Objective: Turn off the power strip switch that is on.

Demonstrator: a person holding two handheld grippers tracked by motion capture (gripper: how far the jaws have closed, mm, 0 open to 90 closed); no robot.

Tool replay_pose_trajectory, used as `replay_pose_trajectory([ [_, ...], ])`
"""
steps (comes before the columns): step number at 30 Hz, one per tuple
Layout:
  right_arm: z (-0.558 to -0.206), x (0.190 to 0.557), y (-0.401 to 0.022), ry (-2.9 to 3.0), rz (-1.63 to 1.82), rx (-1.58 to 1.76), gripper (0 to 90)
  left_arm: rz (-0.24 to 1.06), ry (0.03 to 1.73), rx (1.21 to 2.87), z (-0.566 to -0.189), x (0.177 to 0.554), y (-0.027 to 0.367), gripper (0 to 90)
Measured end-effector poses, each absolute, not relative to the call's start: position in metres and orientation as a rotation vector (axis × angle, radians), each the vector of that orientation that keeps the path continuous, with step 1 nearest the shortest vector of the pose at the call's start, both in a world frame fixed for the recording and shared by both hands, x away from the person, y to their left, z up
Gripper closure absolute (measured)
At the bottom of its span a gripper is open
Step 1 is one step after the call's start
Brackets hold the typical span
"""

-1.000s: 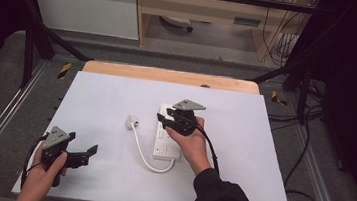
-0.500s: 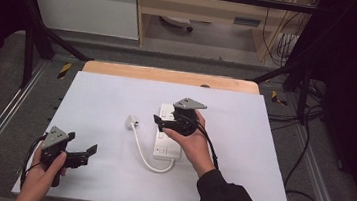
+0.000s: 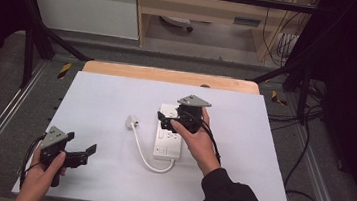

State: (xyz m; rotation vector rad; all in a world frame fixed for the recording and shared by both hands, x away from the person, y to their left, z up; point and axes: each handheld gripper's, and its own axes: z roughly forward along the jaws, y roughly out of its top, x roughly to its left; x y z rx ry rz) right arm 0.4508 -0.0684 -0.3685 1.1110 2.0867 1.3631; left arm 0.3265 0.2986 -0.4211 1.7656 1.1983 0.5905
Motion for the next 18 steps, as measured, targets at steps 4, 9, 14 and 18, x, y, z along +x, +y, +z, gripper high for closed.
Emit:
replay_pose_trajectory([
  [4,-0.367,0.451,-0.073,2.09,1.368,1.101,4.3,0.592,1.2,1.765,-0.421,0.327,0.299,5.9],
  [9,-0.365,0.452,-0.081,2.087,1.364,1.111,4.7,0.592,1.201,1.762,-0.421,0.327,0.299,5.9],
  [14,-0.363,0.452,-0.092,2.077,1.343,1.122,5.1,0.594,1.204,1.757,-0.421,0.327,0.3,5.9],
  [18,-0.36,0.451,-0.103,2.068,1.347,1.12,5.1,0.595,1.209,1.75,-0.42,0.326,0.301,5.9],
])
